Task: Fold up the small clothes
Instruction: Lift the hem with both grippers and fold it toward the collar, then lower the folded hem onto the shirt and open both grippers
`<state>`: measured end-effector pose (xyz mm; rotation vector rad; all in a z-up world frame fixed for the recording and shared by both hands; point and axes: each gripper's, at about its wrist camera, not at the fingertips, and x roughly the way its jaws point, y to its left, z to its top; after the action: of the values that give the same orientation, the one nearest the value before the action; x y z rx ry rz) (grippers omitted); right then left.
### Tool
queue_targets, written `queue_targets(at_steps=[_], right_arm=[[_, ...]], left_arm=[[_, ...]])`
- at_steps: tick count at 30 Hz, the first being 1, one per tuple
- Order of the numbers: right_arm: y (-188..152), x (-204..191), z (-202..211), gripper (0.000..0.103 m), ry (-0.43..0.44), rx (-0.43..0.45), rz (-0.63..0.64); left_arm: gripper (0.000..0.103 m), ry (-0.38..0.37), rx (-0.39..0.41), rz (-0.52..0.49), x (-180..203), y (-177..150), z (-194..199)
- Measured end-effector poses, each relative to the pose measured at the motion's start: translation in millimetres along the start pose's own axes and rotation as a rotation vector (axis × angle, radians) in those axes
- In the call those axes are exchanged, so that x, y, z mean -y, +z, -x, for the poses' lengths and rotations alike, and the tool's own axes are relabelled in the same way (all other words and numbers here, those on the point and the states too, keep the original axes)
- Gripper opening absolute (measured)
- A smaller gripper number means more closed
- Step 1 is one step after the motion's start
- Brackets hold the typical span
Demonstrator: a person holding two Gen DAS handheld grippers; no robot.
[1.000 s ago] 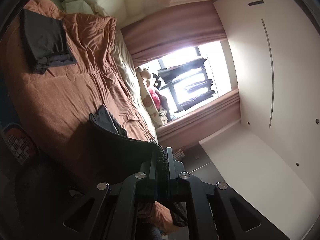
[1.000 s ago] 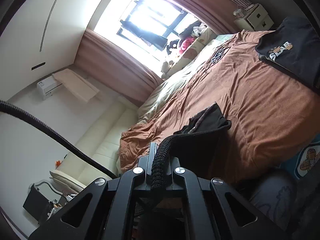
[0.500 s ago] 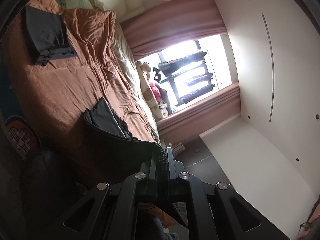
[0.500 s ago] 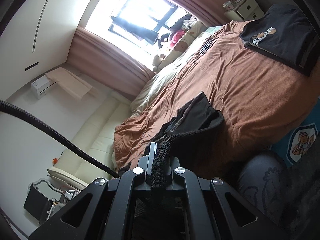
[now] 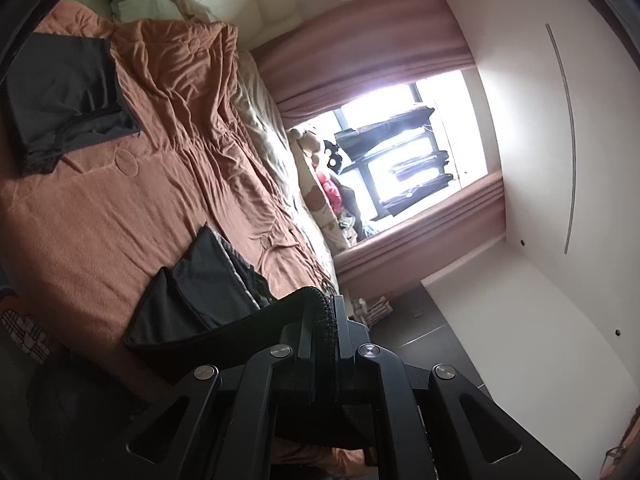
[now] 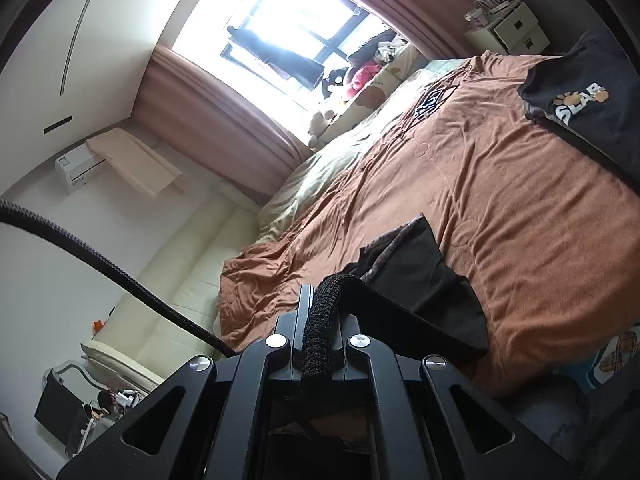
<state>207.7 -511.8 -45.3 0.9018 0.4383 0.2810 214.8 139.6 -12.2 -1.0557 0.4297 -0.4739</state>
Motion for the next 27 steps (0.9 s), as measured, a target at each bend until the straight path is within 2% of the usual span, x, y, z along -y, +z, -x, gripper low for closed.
queue_targets(at_steps=[10,16,21,27], right_arm=[[46.0,13.3,-101.6,0.000,-0.087,-0.043,-0.004],[72.1,23.1,-163.4,0.000,-0.162,-0.084,-0.010],[81.9,44.0,-218.3,0.000,-0.226,-0.129,-0.031],[79.3,63.4,-281.1,0.000,-0.352,-0.189,-0.045]], left_arm=[[0.006,0.102,-0.023,-0.031,-10.1,43.4,-97.1],[0.006,0.185,-0.039,-0.020,-32.1,64.5,-152.0],[0.006,0.294,-0.081,0.000,-67.1,72.6,-198.9],[0.006,0.428,-0.158,0.014,-116.7,70.3,-248.9]])
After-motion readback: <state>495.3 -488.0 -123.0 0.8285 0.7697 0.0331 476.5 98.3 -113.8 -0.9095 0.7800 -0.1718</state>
